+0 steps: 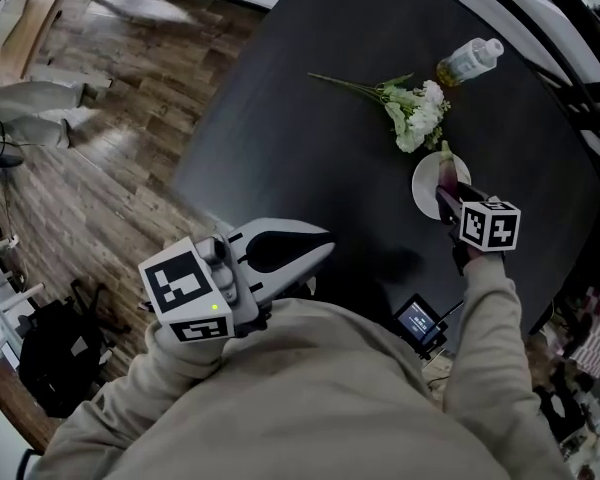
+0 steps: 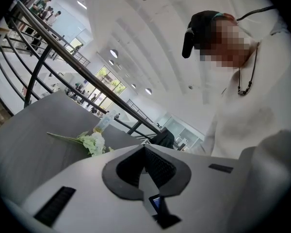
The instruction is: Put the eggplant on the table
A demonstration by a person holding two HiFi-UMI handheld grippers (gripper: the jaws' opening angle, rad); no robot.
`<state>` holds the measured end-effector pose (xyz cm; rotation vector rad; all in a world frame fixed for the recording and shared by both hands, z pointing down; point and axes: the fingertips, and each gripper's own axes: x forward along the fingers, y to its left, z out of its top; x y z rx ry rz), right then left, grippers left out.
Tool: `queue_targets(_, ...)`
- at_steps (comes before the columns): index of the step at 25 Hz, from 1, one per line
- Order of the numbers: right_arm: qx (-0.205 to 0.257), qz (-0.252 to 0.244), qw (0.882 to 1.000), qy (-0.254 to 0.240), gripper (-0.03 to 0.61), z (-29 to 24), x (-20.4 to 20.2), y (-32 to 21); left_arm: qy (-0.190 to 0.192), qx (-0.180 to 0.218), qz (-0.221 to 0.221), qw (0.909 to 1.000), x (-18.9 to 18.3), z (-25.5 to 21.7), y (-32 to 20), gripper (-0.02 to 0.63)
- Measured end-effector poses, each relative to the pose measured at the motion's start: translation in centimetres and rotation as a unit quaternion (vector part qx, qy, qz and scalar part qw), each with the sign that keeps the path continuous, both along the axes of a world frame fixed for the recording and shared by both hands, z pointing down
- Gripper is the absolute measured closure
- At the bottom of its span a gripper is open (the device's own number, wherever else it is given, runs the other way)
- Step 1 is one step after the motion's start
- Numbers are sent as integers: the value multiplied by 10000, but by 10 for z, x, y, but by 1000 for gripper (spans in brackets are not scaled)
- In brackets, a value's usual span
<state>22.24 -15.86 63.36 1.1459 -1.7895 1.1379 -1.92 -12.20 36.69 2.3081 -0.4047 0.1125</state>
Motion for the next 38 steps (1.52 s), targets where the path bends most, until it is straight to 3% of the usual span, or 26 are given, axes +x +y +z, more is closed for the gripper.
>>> queue_targets(8,-149,-76,9994,298,370,15,3,5,-8,-27,-31,10000,-4,2,2,607)
queue_targets(17,-212,87,9995,237,309,13,3,6,2,59,-35,10000,-6,-1,0,607)
queue_targets(28,-101,315,9991,251,305,3,7,14,6,194,142,9997,-5,-8,5,607)
queue_targets(31,39,478,9983,325,305,-16,15,16,72,311,280,9991,0,-17,3,607)
queue_targets(38,643,707,9954,-11,337,-109,22,34,227,660,773,9946,18,-48,-3,607)
